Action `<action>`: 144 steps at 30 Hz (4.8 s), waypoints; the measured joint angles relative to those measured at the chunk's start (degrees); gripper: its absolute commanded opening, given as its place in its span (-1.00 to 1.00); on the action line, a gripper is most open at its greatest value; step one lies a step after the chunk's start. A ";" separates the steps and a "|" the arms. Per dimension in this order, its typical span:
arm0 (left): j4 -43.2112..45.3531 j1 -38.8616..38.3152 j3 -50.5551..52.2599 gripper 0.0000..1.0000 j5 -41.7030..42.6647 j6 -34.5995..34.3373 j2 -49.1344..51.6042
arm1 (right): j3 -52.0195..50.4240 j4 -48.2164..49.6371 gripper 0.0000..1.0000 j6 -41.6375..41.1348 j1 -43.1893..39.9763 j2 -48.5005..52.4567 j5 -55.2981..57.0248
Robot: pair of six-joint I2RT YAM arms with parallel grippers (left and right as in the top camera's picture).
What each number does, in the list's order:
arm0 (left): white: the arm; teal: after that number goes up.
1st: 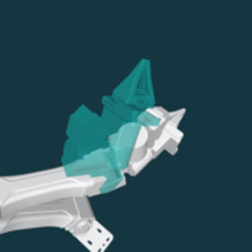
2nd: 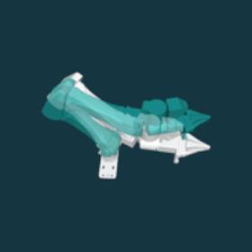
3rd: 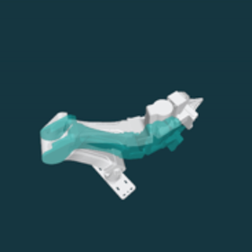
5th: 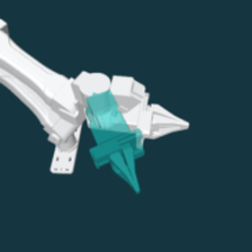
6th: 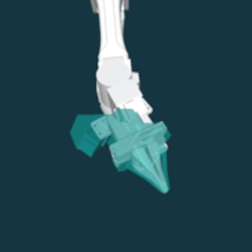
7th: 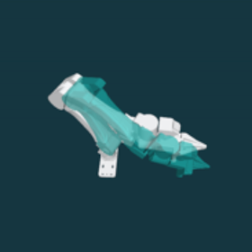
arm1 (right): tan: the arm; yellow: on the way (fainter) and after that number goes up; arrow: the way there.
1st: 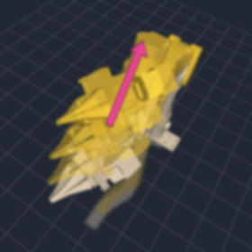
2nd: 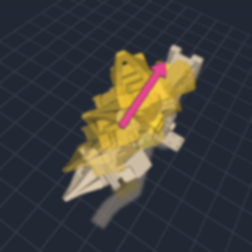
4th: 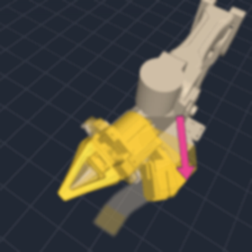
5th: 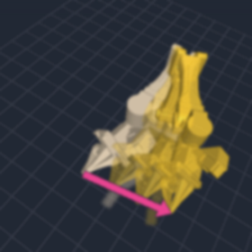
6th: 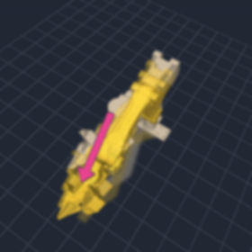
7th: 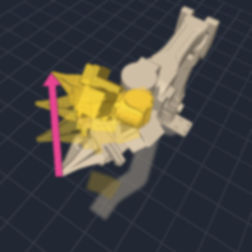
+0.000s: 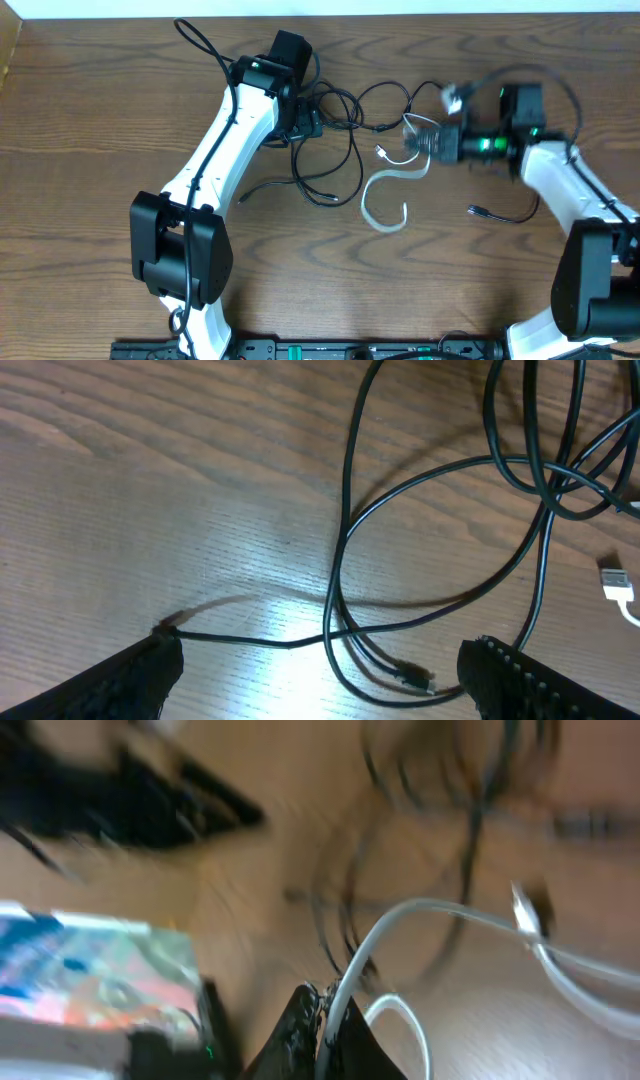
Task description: Untangle cables
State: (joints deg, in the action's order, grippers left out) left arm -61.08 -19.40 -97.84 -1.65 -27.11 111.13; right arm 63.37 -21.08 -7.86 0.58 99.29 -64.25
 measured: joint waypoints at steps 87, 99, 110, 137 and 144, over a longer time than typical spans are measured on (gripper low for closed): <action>-0.02 0.00 0.00 0.90 -0.02 0.00 0.00 | 57.72 -6.64 0.99 -20.65 -34.38 38.32 52.63; 0.94 0.00 0.00 0.91 0.02 -0.68 0.00 | 57.77 -29.46 0.99 -8.39 -31.39 21.00 44.46; 2.89 0.02 0.00 0.91 0.02 1.77 0.00 | 58.25 -50.16 0.99 5.03 -17.64 13.94 34.36; -0.22 3.82 -1.46 0.90 -0.02 9.16 -14.88 | 21.79 -20.52 0.37 30.18 -2.25 14.36 54.05; -0.24 3.82 -1.46 0.91 -0.02 9.16 -14.88 | 17.94 -17.20 -0.77 29.46 -2.21 14.36 52.13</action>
State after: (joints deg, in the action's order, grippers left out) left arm -61.32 -15.57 -99.31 -1.67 -17.96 96.25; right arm 81.32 -38.28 21.61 -1.63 113.65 -12.12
